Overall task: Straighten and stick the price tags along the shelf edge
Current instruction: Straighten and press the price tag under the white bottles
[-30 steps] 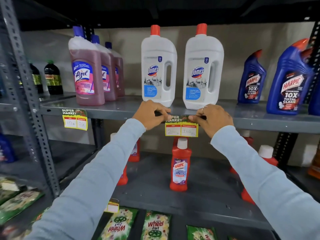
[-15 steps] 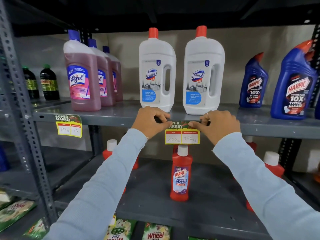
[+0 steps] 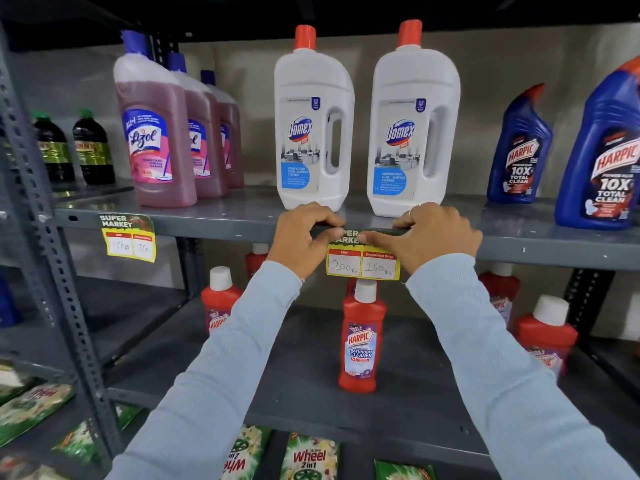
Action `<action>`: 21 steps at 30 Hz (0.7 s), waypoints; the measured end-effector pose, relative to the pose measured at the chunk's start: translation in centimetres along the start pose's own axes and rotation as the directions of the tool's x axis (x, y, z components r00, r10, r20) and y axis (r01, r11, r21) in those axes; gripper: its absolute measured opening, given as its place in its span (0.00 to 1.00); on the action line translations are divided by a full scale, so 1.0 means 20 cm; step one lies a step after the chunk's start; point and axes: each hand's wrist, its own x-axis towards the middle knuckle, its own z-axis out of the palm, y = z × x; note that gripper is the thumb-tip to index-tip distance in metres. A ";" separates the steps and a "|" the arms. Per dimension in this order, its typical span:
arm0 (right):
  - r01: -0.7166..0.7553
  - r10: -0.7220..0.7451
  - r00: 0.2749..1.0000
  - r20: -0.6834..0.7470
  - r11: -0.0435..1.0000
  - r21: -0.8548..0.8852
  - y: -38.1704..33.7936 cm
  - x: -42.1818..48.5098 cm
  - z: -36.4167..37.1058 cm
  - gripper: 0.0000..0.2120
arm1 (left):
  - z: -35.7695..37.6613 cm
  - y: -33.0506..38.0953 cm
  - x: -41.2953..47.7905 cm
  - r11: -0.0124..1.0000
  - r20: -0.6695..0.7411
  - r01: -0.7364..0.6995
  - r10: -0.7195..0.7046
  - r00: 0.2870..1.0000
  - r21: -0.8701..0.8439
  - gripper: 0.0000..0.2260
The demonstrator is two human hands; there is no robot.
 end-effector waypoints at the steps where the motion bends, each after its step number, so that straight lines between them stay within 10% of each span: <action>1: 0.004 -0.004 1.000 0.003 1.000 -0.011 0.00 0.01 0.00 0.29 | 0.01 0.01 0.00 1.000 -0.009 0.003 -0.003 1.000 -0.002 0.03; 8: 0.110 -0.109 0.994 -0.030 0.993 0.033 0.07 -0.03 0.02 0.29 | -0.01 0.06 -0.02 0.996 0.027 0.000 -0.003 1.000 0.085 0.03; 14: 0.162 -0.160 0.985 -0.057 0.779 0.605 0.38 -0.10 -0.12 0.23 | 0.07 0.23 0.00 0.929 0.162 -0.049 -0.012 0.987 0.367 0.11; 21: 0.255 -0.179 0.965 -0.194 0.820 0.512 1.02 -0.10 -0.39 0.13 | 0.58 0.72 -0.13 0.956 0.124 -0.168 0.142 0.982 0.239 0.12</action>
